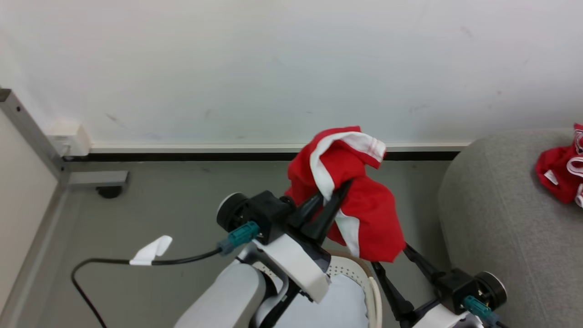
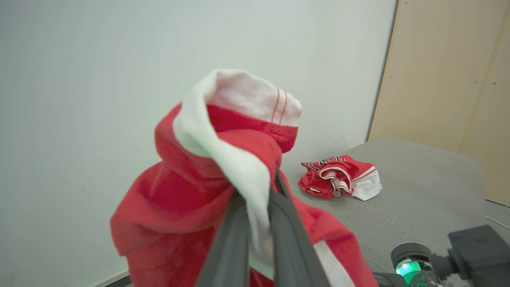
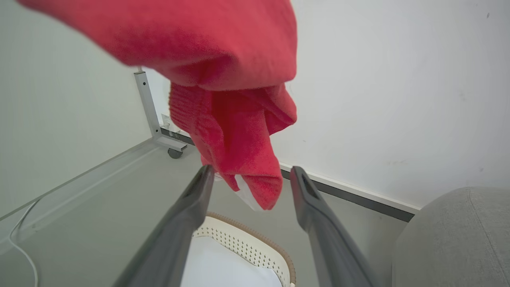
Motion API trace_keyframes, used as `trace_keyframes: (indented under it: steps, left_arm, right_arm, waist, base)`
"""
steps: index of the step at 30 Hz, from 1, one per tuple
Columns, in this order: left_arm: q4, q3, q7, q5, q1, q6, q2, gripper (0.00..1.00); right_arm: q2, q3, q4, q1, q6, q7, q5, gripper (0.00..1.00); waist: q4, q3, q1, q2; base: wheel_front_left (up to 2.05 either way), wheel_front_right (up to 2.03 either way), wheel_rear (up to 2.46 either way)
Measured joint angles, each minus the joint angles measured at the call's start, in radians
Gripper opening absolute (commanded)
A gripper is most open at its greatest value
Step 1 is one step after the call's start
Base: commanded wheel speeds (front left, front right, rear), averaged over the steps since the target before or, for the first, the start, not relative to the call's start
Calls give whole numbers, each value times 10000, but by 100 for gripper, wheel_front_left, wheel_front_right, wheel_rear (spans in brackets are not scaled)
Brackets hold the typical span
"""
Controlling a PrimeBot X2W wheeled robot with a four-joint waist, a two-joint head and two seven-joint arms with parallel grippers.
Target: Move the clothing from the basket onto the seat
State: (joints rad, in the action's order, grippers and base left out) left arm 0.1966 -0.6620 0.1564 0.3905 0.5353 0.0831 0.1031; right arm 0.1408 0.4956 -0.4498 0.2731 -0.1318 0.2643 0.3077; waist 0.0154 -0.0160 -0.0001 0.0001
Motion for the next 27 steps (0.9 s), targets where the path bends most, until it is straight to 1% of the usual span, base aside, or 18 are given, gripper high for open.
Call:
trace_keyframes:
  steps: [4,10,19,20,21,22,23,27]
  left_arm:
    - [-159,-303,-92,58,-55,46,-84,0]
    - [-360,-694,-194,161,-94,130,-222,0]
    - [-391,-968,-270,447,-166,174,-284,0]
    - [-374,-961,-272,466,-181,173,-284,0]
    - [-359,-961,-270,485,-198,173,-280,0]
    - [-341,-963,-270,487,-206,169,-274,0]
    - [-326,-961,-270,491,-206,157,-267,0]
    - [-272,-909,-268,518,-206,113,-211,0]
  right_arm:
    - [-33,479,-405,452,0,0,-8,100]
    - [-84,859,-936,938,0,-2,19,100]
    - [-222,535,-1087,1311,0,0,21,100]
    - [-230,533,-1076,1314,0,0,21,87]
    - [-238,535,-1070,1314,0,0,33,42]
    - [-245,535,-1066,1314,0,0,61,5]
    - [-251,537,-1058,1314,0,0,109,0]
    - [-249,596,-1049,1318,0,0,293,0]
  waist:
    - [-376,7,0,0]
    - [-904,33,0,0]
    - [-1446,116,1,0]
    - [-1478,127,1,0]
    - [-1504,136,1,0]
    - [-1523,143,0,0]
    - [-1536,146,1,-1]
    - [-1514,144,1,0]
  base:
    - [0,0,0]
    - [0,0,0]
    - [0,0,0]
    - [0,0,0]
    - [0,0,0]
    - [0,0,0]
    - [0,0,0]
    - [0,0,0]
